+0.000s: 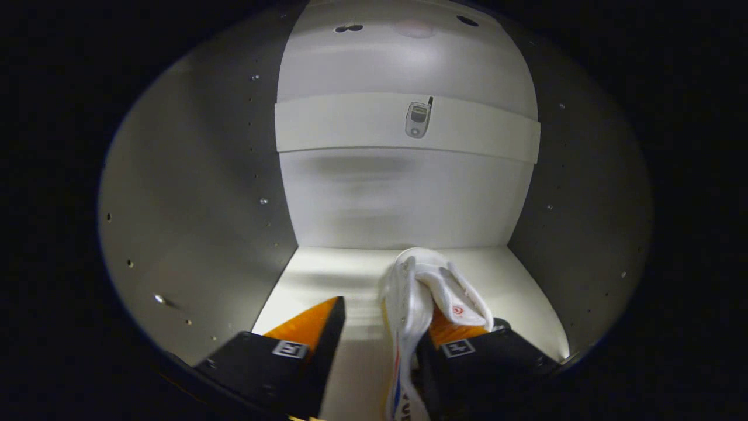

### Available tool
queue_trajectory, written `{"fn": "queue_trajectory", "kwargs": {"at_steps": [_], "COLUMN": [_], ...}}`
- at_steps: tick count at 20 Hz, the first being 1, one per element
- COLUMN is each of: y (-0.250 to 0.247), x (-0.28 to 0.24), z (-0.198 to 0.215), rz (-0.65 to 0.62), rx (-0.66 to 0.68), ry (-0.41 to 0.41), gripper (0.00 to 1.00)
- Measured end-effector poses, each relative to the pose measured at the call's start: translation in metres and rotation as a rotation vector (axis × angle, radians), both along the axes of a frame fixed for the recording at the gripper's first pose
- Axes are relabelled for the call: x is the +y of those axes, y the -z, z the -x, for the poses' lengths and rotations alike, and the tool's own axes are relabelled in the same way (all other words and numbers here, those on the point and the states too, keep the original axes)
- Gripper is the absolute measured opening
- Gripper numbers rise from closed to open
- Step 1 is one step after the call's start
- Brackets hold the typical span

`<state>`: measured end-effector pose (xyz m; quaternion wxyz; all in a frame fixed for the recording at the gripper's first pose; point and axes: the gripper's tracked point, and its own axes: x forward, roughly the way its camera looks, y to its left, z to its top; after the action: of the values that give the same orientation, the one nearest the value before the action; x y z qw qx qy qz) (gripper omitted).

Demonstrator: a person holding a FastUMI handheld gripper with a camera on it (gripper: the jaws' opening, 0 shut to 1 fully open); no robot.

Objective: Open the shoe cabinet door, grab the shoes and put them into the shoe cabinet, then close the shoe cabinet door.

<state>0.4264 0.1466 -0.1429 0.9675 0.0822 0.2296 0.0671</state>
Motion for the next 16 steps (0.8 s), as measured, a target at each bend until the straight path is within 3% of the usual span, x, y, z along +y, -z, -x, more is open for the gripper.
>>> {"fn": "queue_trajectory", "kwargs": {"at_steps": [1, 3, 11, 16], "y": [-0.003, -0.007, -0.047, -0.088], "x": [0.001, 0.000, -0.028, -0.053], "z": [0.005, 0.015, 0.070, 0.145], "rz": [-0.009, -0.002, 0.016, 0.047], "rx": [-0.001, -0.008, -0.096, -0.202], "ry": [-0.005, -0.010, -0.003, 0.014], "gripper": [0.80, 0.92, 0.93, 0.96]}}
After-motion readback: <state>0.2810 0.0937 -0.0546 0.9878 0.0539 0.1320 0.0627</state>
